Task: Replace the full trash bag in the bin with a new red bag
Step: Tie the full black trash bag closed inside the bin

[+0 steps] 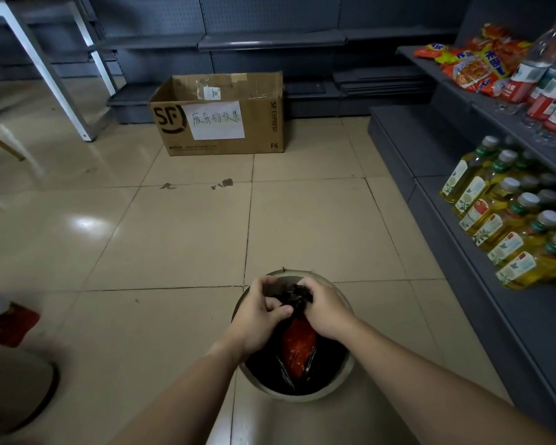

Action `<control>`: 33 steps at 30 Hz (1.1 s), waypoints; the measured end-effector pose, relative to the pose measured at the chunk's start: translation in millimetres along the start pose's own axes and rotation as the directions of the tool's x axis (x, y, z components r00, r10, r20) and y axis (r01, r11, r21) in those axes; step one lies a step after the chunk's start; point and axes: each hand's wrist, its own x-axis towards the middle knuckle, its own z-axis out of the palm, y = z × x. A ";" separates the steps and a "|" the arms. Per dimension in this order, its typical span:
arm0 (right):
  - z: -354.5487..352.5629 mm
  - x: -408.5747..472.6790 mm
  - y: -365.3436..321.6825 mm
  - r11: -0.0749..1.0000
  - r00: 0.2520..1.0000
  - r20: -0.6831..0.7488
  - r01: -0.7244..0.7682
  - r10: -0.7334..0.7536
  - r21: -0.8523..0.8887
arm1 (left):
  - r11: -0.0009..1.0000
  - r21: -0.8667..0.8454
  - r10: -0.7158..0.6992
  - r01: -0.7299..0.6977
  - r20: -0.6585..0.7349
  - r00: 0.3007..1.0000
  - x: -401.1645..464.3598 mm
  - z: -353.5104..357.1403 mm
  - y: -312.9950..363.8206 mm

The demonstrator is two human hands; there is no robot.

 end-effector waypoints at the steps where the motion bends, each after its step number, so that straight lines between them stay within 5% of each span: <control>1: 0.6 0.5 -1.1 1.000 1.000 0.016 0.001 -0.001 -0.025 | 1.000 -0.004 -0.008 0.008 0.024 1.000 0.9 -0.2 0.5; 5: 6.9 1.6 -3.8 0.995 0.994 0.068 0.091 -0.089 -0.027 | 1.000 0.008 -0.029 0.029 0.070 0.997 3.8 1.3 2.7; 11: 13.4 -4.4 -2.8 0.979 0.979 0.003 0.202 -0.202 0.002 | 0.992 -0.105 -0.082 0.077 -0.048 0.995 9.2 5.2 1.4; 19: 8.8 -16.9 1.3 0.930 0.997 -0.073 0.056 -0.032 0.363 | 0.989 -0.141 -0.072 0.043 -0.206 0.976 13.9 9.1 1.2; 24: 5.5 -14.9 -3.9 0.908 0.996 -0.060 -0.039 0.071 0.417 | 0.993 -0.118 -0.041 0.018 -0.194 0.980 13.0 8.9 1.2; 33: 0.5 -14.4 -6.3 0.856 0.995 -0.024 -0.069 0.095 0.512 | 0.938 -0.343 -0.127 0.048 -0.212 0.969 11.1 6.7 5.9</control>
